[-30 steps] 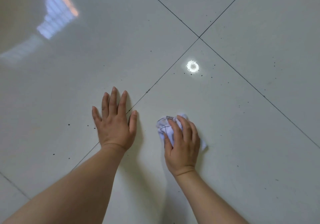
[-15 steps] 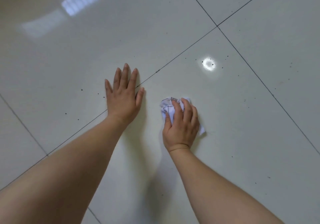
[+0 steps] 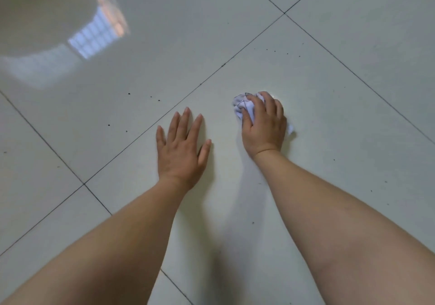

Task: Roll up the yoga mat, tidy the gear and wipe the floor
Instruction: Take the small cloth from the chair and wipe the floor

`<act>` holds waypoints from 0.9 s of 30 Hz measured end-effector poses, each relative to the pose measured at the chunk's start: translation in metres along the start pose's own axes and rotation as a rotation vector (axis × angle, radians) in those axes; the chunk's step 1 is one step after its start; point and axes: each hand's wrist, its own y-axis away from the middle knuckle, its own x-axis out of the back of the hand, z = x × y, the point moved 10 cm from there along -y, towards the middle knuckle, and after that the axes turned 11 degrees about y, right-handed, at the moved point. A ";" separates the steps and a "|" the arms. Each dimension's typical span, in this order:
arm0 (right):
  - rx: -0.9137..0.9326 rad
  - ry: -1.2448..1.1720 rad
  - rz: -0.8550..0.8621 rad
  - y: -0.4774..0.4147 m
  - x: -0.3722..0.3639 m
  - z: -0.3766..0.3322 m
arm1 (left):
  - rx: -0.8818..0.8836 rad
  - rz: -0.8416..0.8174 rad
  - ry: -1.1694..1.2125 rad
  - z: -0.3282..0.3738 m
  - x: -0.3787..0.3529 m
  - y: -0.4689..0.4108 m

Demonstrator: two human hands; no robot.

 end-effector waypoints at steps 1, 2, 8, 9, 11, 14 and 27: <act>-0.004 0.004 0.007 0.000 0.001 0.000 | -0.007 0.002 0.004 0.001 0.000 0.000; -0.011 0.001 0.006 0.003 0.002 -0.001 | -0.012 0.001 0.009 0.001 0.000 0.000; 0.098 -0.018 -0.041 0.074 0.015 -0.013 | -0.024 0.035 -0.002 0.003 0.001 0.002; 0.103 -0.007 -0.059 0.083 0.019 -0.008 | -0.024 0.031 -0.027 0.005 0.001 0.002; 0.043 0.007 -0.168 0.098 0.022 0.013 | -0.028 0.015 -0.117 0.011 0.002 0.002; -0.177 -0.097 -0.204 0.129 0.050 0.064 | -0.018 -0.034 -0.178 0.026 0.001 0.007; -0.439 -0.112 -0.103 0.241 0.102 0.225 | -0.281 -0.290 -0.127 0.149 -0.068 0.104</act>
